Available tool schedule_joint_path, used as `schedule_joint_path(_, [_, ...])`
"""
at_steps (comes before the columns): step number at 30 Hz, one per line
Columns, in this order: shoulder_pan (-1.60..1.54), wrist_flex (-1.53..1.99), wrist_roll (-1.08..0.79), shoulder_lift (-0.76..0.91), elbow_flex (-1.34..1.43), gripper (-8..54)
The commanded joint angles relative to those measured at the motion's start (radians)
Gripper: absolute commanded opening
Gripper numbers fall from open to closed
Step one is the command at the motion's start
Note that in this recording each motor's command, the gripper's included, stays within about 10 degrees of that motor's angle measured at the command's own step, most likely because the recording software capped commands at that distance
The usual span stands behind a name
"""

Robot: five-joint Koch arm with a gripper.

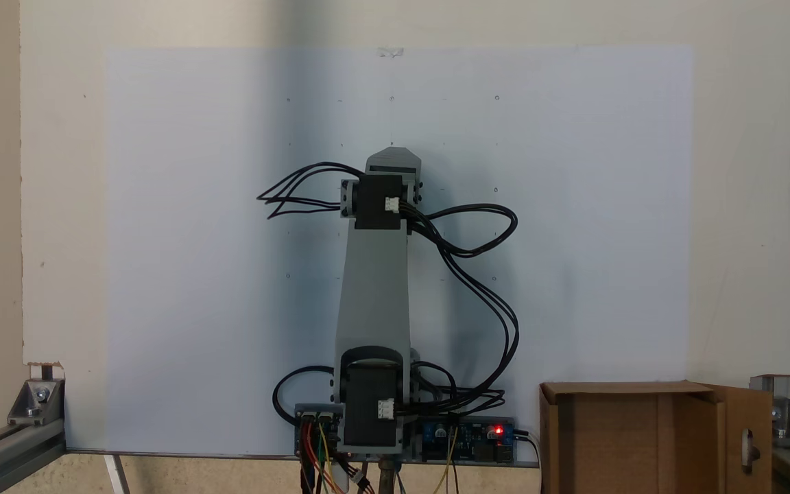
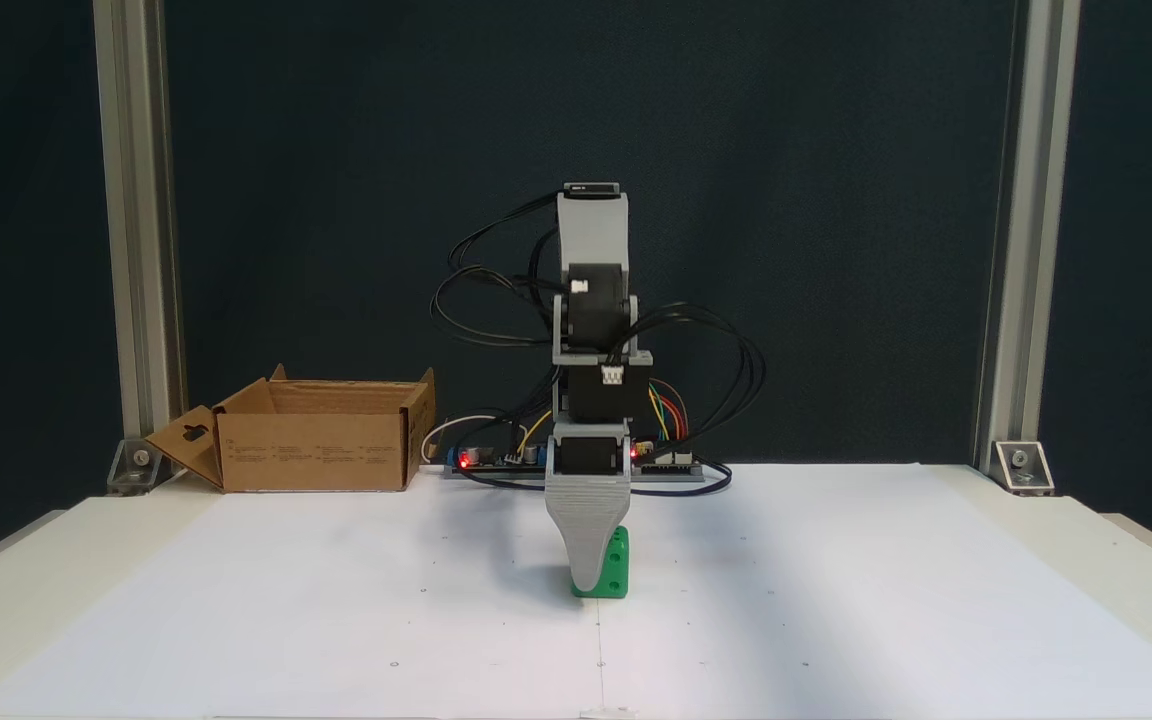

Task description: Grasp a green dice and put it in the bin.

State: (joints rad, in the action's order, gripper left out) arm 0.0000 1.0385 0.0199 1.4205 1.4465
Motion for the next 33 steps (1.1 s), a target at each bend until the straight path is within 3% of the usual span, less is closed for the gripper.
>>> schedule_joint_path(1, [-0.006, -0.011, 0.06, 0.015, -0.006, 42.2])
schedule_joint_path(25, [-0.018, -0.026, 0.06, -0.012, -0.008, 38.8])
schedule_joint_path(33, [-0.018, -0.04, 0.058, -0.012, -0.006, 20.7])
